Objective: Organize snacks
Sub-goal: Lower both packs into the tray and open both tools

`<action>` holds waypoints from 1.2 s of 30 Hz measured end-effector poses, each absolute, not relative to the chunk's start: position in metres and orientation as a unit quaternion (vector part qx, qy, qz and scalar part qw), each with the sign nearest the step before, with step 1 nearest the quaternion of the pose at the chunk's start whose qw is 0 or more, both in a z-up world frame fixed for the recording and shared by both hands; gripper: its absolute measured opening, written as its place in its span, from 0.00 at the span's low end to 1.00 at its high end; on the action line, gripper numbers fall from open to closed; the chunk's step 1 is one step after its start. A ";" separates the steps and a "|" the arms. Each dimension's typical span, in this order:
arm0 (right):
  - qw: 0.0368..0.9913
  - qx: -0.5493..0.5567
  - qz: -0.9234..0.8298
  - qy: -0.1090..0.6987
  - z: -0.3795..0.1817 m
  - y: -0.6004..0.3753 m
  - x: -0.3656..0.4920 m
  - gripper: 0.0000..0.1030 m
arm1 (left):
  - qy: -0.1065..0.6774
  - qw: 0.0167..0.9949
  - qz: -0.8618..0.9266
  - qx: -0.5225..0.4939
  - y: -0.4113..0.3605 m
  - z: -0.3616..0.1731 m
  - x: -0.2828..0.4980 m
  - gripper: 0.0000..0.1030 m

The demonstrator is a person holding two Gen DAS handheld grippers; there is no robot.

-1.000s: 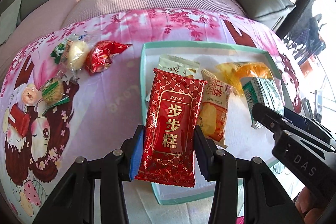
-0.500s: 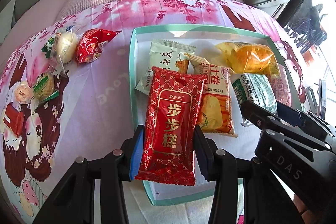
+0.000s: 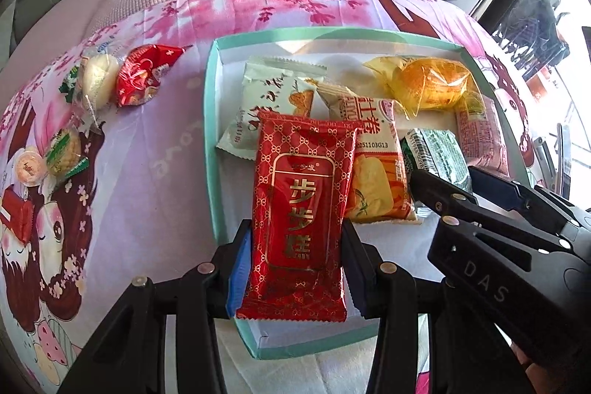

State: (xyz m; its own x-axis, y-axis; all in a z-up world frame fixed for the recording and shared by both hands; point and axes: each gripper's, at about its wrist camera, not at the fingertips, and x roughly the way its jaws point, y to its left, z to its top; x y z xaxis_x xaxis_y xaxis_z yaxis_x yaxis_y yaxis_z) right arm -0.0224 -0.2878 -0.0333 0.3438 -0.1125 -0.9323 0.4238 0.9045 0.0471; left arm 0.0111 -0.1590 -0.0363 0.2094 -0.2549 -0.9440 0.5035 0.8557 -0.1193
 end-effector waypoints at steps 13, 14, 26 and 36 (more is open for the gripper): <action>0.791 0.149 -0.179 0.566 -0.050 -0.294 -0.020 0.68 | 0.601 0.756 -0.239 0.100 -0.161 -0.056 0.011 0.53; 0.790 0.151 -0.181 0.566 -0.051 -0.295 -0.020 0.70 | 0.601 0.756 -0.239 0.100 -0.162 -0.056 0.011 0.53; 0.806 0.163 -0.188 0.537 -0.039 -0.301 -0.026 0.80 | 0.594 0.761 -0.248 0.085 -0.164 -0.045 0.010 0.63; 0.816 0.193 -0.204 0.506 -0.024 -0.312 -0.035 0.80 | 0.577 0.776 -0.251 0.033 -0.145 -0.024 0.023 0.74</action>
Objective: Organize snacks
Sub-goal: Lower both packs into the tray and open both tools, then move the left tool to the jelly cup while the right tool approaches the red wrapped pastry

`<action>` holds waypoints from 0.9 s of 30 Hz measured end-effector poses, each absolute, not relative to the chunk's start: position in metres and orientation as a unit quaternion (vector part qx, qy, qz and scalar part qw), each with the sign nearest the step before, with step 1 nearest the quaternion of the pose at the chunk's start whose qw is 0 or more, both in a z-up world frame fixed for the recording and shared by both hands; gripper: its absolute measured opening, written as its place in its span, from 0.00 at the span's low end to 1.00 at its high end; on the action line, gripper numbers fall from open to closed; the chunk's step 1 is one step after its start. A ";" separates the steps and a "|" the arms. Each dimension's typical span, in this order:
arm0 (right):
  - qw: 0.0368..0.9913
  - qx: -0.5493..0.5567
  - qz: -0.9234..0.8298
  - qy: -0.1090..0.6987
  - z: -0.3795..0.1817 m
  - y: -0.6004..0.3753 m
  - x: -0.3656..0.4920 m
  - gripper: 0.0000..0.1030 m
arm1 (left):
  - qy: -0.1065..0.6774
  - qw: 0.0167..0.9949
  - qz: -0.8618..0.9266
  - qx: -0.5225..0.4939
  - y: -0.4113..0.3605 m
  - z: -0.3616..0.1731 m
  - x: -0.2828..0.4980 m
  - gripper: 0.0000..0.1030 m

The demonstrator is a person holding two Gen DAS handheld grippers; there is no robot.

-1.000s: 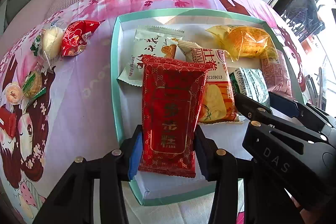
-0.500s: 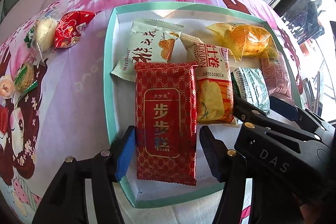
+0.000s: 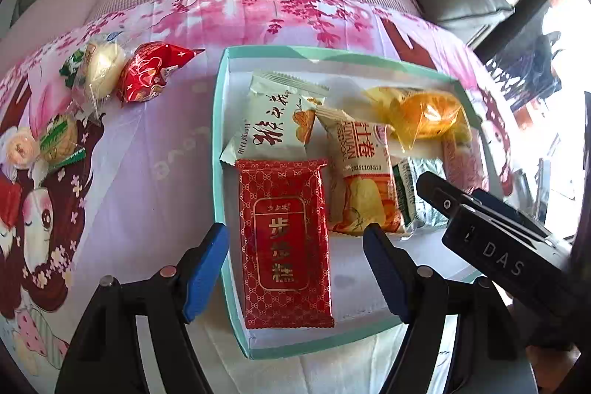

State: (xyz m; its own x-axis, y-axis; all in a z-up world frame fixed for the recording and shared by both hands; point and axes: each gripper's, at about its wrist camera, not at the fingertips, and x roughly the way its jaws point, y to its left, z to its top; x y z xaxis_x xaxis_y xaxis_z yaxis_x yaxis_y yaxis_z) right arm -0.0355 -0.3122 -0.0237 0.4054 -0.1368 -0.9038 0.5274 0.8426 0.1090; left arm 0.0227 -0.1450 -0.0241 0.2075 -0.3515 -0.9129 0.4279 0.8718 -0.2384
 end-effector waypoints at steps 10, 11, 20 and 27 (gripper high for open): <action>0.819 0.196 -0.198 0.502 -0.020 -0.309 -0.036 0.80 | 0.557 0.809 -0.185 -0.024 -0.102 -0.012 0.044 0.74; 0.820 0.193 -0.195 0.502 -0.020 -0.306 -0.035 0.80 | 0.556 0.812 -0.175 -0.027 -0.097 -0.012 0.046 0.74; 0.829 0.170 -0.168 0.506 -0.017 -0.285 -0.026 0.80 | 0.548 0.826 -0.120 -0.050 -0.067 -0.014 0.060 0.74; 0.832 0.158 -0.157 0.508 -0.021 -0.280 -0.023 0.91 | 0.544 0.830 -0.113 -0.045 -0.065 -0.016 0.061 0.94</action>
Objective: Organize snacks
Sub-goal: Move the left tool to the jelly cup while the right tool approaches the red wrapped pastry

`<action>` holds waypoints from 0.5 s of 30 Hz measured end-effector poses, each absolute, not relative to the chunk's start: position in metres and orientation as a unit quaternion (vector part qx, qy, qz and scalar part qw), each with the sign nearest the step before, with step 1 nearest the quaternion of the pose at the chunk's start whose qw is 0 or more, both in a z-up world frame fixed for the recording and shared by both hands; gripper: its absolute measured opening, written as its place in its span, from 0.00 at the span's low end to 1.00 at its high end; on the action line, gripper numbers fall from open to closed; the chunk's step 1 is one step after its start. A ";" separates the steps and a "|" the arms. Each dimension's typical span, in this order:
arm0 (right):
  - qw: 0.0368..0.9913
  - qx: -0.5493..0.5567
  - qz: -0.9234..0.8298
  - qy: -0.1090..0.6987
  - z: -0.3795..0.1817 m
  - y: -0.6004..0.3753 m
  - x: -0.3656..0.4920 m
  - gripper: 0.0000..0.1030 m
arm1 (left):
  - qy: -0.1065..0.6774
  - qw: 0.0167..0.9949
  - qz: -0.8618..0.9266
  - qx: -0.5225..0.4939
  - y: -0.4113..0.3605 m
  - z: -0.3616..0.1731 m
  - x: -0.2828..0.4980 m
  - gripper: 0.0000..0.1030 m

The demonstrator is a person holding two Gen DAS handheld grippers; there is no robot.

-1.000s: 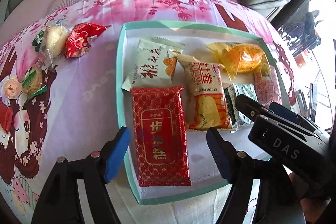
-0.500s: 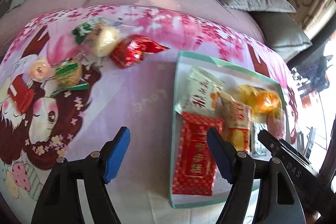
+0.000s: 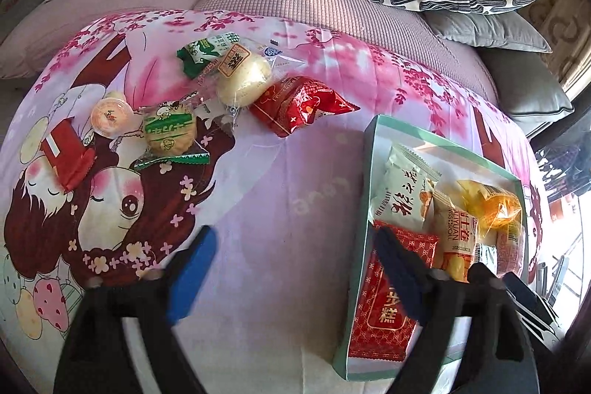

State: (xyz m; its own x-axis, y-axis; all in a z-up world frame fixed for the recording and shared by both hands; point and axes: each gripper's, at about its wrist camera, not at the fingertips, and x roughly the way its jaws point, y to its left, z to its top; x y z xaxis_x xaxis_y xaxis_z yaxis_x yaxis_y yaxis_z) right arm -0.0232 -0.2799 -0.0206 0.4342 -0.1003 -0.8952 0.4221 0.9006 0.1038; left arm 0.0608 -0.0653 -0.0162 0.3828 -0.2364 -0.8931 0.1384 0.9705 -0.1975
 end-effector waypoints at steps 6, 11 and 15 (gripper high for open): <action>0.839 0.147 -0.151 0.502 -0.020 -0.275 -0.022 1.00 | 0.533 0.839 -0.102 -0.036 -0.065 -0.015 0.061 0.95; 0.852 0.140 -0.148 0.483 -0.013 -0.273 -0.022 1.00 | 0.525 0.845 -0.093 -0.040 -0.059 -0.012 0.064 0.95; 0.861 0.135 -0.139 0.470 -0.009 -0.269 -0.021 1.00 | 0.497 0.864 -0.070 -0.032 -0.056 0.001 0.064 0.95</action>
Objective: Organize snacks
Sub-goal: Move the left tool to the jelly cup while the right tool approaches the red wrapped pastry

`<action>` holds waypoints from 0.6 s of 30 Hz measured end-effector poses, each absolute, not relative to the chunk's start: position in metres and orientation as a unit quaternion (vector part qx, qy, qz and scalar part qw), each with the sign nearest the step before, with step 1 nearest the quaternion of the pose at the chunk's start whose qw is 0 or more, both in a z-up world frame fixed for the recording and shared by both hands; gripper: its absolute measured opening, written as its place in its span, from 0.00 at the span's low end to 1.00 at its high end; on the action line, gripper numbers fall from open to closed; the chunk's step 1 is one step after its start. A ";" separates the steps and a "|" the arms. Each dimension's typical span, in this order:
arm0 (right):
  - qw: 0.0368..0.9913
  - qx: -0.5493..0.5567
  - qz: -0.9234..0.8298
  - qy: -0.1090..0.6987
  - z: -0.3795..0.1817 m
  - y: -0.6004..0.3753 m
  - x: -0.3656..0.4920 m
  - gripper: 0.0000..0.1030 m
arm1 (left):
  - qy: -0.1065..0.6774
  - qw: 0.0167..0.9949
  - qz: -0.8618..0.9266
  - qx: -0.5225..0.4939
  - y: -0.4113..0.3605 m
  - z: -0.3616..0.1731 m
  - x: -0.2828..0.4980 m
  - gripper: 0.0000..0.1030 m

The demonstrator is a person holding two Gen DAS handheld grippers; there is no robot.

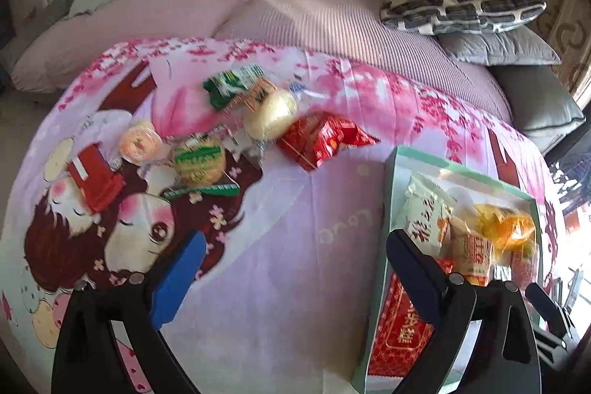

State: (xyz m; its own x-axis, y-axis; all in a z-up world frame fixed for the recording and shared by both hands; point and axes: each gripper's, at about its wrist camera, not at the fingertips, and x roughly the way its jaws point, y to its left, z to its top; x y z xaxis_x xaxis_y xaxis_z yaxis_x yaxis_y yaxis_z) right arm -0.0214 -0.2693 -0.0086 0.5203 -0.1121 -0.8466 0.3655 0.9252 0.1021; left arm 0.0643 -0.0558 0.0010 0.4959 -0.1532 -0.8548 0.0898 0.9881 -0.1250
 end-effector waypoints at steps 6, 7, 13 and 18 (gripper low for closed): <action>0.865 0.121 -0.116 0.472 -0.008 -0.256 -0.016 1.00 | 0.472 0.878 -0.058 -0.061 -0.036 0.014 0.073 0.95; 0.866 0.119 -0.111 0.472 -0.008 -0.252 -0.016 1.00 | 0.469 0.880 -0.052 -0.059 -0.032 0.015 0.074 0.95; 0.871 0.125 -0.075 0.468 -0.007 -0.234 -0.009 1.00 | 0.459 0.886 -0.001 -0.070 0.009 0.017 0.091 0.95; 0.873 0.131 -0.048 0.468 -0.005 -0.216 0.004 1.00 | 0.463 0.881 0.010 -0.099 0.045 0.010 0.106 0.95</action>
State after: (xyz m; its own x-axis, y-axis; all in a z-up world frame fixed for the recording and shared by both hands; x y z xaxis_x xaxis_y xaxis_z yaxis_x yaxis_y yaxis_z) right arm 0.0038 -0.2160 -0.0045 0.5572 0.0387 -0.8294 0.2065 0.9611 0.1836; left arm 0.1056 0.0455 0.0100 0.5718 -0.0740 -0.8170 -0.1084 0.9804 -0.1647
